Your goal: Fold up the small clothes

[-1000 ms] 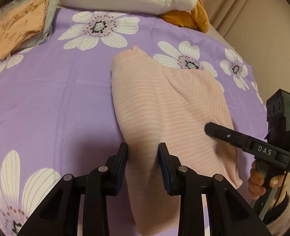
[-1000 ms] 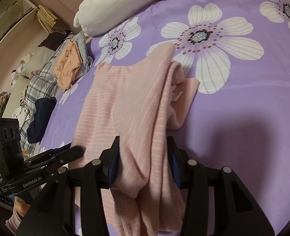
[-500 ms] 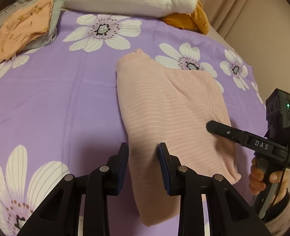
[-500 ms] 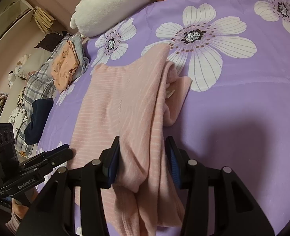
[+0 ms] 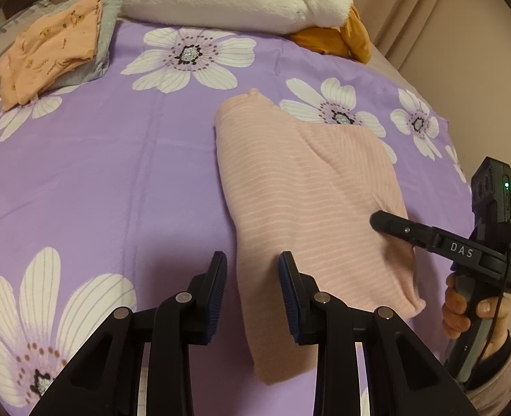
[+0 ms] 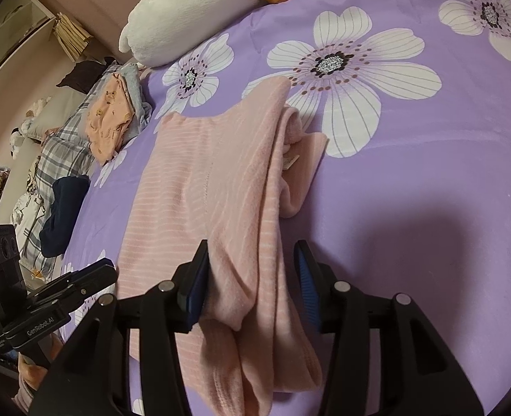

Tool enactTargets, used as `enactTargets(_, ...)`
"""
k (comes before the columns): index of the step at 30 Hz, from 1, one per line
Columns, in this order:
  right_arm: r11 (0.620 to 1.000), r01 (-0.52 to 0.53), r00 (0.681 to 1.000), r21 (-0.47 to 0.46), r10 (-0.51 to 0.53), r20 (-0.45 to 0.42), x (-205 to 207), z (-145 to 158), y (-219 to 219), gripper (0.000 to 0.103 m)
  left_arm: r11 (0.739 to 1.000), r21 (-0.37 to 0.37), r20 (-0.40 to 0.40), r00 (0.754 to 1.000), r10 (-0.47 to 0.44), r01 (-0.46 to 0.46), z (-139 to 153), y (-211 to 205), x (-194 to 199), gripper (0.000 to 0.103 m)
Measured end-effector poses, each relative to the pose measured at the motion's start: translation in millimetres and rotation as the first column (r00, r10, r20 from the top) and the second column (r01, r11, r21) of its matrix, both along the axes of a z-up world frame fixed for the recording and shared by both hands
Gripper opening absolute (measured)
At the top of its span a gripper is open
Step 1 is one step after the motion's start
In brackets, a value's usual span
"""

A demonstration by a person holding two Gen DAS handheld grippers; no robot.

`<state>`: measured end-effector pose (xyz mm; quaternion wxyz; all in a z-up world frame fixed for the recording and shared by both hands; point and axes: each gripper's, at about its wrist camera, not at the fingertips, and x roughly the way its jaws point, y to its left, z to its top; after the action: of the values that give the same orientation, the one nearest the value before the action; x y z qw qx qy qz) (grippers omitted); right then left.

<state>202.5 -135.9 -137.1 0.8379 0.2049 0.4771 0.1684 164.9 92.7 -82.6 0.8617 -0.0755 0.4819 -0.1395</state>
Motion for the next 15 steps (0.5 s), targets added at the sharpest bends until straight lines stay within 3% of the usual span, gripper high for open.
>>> enactTargets(15, 1.0, 0.014, 1.0, -0.008, -0.014, -0.003, -5.2, -0.8, -5.1, 0.05, 1.0, 0.026, 0.022, 1.0, 0.0, 0.0, 4.6, 0.0, -8.5, 0.031)
